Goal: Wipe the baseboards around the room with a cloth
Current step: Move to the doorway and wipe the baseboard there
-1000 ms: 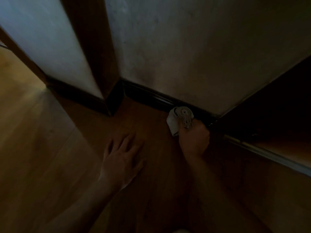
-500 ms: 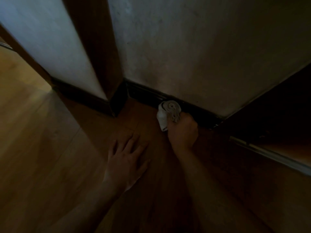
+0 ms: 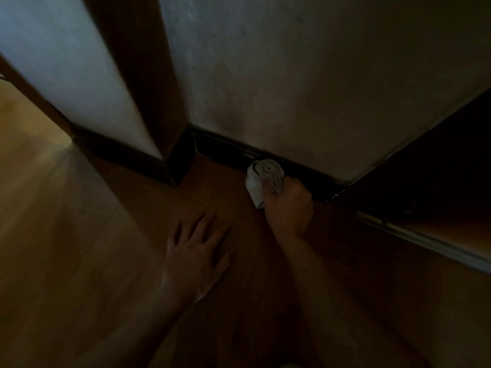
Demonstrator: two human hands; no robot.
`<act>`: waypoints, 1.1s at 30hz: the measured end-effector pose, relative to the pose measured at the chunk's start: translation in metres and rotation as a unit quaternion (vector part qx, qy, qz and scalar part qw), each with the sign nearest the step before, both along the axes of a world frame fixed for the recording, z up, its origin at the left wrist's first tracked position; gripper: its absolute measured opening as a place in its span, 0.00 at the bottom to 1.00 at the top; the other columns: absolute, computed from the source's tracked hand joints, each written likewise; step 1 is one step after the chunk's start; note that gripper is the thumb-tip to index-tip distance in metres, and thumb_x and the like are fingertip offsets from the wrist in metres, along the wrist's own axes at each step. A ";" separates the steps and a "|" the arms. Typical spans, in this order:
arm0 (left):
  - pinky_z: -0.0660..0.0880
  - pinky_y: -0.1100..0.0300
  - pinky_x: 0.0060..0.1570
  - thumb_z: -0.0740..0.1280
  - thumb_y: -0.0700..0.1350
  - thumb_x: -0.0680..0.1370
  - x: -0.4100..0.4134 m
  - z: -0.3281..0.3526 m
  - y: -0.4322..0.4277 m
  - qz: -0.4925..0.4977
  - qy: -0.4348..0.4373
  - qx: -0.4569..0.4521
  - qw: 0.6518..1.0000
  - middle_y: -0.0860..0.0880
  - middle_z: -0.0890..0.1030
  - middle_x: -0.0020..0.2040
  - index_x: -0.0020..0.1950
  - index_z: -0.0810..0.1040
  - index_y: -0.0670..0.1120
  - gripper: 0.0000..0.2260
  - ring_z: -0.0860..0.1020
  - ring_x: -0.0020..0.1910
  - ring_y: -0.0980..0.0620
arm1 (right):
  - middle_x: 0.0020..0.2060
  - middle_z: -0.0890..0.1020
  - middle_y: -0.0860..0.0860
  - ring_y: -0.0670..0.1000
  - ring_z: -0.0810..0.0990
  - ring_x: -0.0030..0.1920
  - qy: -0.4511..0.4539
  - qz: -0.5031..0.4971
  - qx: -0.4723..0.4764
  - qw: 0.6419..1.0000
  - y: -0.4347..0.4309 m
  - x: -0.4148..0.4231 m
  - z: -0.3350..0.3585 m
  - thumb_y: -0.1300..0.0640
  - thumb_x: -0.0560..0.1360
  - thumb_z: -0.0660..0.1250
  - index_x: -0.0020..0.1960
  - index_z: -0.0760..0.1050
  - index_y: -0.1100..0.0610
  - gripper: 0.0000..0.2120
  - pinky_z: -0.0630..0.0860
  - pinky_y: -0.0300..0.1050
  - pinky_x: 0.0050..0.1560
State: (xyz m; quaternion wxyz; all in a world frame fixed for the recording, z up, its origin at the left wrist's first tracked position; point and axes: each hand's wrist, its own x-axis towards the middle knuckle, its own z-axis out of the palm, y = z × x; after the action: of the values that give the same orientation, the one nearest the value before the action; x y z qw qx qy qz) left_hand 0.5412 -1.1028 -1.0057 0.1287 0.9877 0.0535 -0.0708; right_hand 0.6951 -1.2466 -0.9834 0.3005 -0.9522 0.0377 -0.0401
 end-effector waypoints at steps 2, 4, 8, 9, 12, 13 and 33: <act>0.59 0.35 0.72 0.52 0.65 0.79 0.000 -0.001 -0.001 0.004 0.005 0.002 1.000 0.48 0.66 0.78 0.75 0.70 0.58 0.27 0.64 0.76 0.43 | 0.36 0.76 0.52 0.51 0.76 0.34 0.003 -0.022 0.004 1.000 -0.026 -0.004 -0.001 0.46 0.76 0.69 0.36 0.73 0.57 0.17 0.68 0.40 0.29; 0.60 0.35 0.73 0.52 0.65 0.79 0.001 0.000 -0.003 0.007 0.009 0.005 1.000 0.48 0.66 0.78 0.75 0.70 0.58 0.28 0.65 0.76 0.43 | 0.35 0.77 0.54 0.54 0.78 0.35 0.000 -0.057 0.016 0.998 -0.050 -0.009 -0.002 0.49 0.76 0.70 0.35 0.73 0.60 0.18 0.74 0.44 0.31; 0.60 0.35 0.73 0.52 0.65 0.78 0.002 0.001 -0.005 0.011 0.005 -0.003 1.000 0.47 0.66 0.78 0.75 0.71 0.57 0.28 0.65 0.75 0.42 | 0.36 0.78 0.55 0.54 0.78 0.36 -0.011 -0.077 0.023 0.997 -0.058 -0.011 -0.002 0.50 0.75 0.71 0.36 0.75 0.62 0.17 0.73 0.44 0.32; 0.59 0.35 0.73 0.52 0.65 0.79 0.002 0.002 -0.005 0.012 0.003 -0.003 1.000 0.47 0.66 0.78 0.75 0.71 0.58 0.28 0.65 0.75 0.42 | 0.36 0.77 0.55 0.54 0.77 0.36 -0.011 -0.068 0.024 0.997 -0.053 -0.011 -0.001 0.51 0.75 0.71 0.36 0.75 0.62 0.17 0.70 0.42 0.31; 0.58 0.36 0.73 0.51 0.65 0.79 0.002 0.004 -0.005 0.011 0.012 0.002 1.000 0.48 0.66 0.78 0.76 0.70 0.58 0.28 0.65 0.76 0.42 | 0.37 0.77 0.54 0.52 0.76 0.35 -0.012 -0.040 0.013 0.999 -0.044 -0.009 0.001 0.50 0.75 0.71 0.36 0.74 0.61 0.17 0.68 0.41 0.30; 0.59 0.36 0.73 0.51 0.65 0.79 0.002 0.005 -0.005 0.010 0.013 0.001 1.000 0.47 0.66 0.78 0.76 0.70 0.58 0.28 0.66 0.75 0.42 | 0.36 0.77 0.54 0.52 0.76 0.35 -0.013 -0.040 0.009 0.999 -0.044 -0.009 0.001 0.49 0.75 0.71 0.36 0.75 0.60 0.17 0.69 0.41 0.30; 0.53 0.41 0.76 0.42 0.68 0.76 0.005 0.016 -0.006 0.009 0.050 -0.011 0.999 0.50 0.58 0.81 0.79 0.62 0.61 0.33 0.58 0.79 0.44 | 0.35 0.76 0.53 0.52 0.76 0.35 -0.011 -0.095 0.004 0.995 -0.077 -0.015 0.001 0.50 0.75 0.71 0.35 0.71 0.58 0.17 0.63 0.38 0.29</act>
State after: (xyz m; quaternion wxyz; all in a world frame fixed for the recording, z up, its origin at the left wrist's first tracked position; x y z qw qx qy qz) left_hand 0.5462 -1.1085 -0.9902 0.1372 0.9809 0.0679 -0.1197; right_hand 0.6803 -1.3233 -0.9828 0.2992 -0.9427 0.1252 -0.0788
